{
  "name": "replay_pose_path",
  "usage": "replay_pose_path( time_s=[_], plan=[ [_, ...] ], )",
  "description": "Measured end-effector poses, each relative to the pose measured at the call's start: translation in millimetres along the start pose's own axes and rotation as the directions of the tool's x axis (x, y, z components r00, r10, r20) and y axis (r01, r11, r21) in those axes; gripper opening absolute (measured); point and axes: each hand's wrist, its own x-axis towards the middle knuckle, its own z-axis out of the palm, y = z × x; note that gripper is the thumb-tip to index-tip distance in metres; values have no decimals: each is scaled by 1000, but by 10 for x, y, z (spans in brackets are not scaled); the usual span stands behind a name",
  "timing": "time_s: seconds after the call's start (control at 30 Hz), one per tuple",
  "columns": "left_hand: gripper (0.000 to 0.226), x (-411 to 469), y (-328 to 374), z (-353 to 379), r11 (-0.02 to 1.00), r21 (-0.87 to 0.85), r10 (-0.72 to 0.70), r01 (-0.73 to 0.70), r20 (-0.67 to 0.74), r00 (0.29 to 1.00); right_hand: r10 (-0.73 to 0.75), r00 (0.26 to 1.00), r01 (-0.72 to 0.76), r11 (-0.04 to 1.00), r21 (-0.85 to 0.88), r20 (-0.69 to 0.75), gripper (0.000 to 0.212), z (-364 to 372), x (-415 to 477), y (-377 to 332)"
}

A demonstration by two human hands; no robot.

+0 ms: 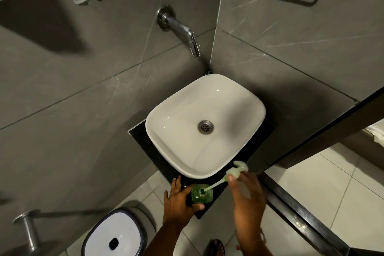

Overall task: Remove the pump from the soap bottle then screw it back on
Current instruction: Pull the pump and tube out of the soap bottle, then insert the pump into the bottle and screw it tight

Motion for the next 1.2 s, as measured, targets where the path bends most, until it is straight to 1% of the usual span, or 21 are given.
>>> replay_pose_path(
  time_s=[0.07,0.13,0.23,0.4,0.5,0.57,0.67,0.7,0.8,0.87,0.97,1.03,1.07,1.2],
  plan=[
    [70,-5,8,-1,1000,16,-1,1,-1,1000,-63,998,63,997,-44,-18,44,109,-55,47],
    [70,-8,8,1,1000,20,-3,3,-1,1000,-149,989,148,988,-52,-23,39,193,-94,137],
    [70,0,10,5,1000,26,-2,2,-4,1000,-211,977,214,973,-84,41,32,271,-145,308],
    [71,12,-18,37,998,55,11,-9,-42,999,-238,958,274,921,-277,158,32,355,-163,551],
    [71,25,-38,71,995,100,3,2,-52,999,-205,960,264,891,-369,191,35,401,-176,571],
    [68,26,-43,93,990,138,0,11,-78,997,-187,963,251,882,-398,194,36,418,-168,563],
    [62,40,-68,125,977,211,16,10,-119,993,-196,953,278,870,-407,232,44,439,-162,527],
    [61,46,-72,133,974,226,21,8,-127,992,-208,947,296,864,-407,246,44,447,-153,520],
    [64,59,-79,145,971,239,16,15,-128,992,-223,948,303,856,-420,229,33,467,-122,516],
    [62,68,-79,153,968,250,9,24,-129,992,-217,956,285,849,-445,197,33,496,-119,515],
    [54,65,-81,166,963,267,7,31,-140,990,-158,976,210,862,-461,149,46,581,-156,479],
    [51,69,-92,159,962,274,21,19,-142,990,-125,985,167,877,-450,121,47,618,-173,480],
    [51,71,-98,155,961,277,32,8,-140,990,-128,985,168,881,-442,119,47,612,-175,492],
    [55,77,-105,134,959,283,73,-31,-140,987,-252,949,304,887,-346,189,44,526,-143,559]
  ],
)
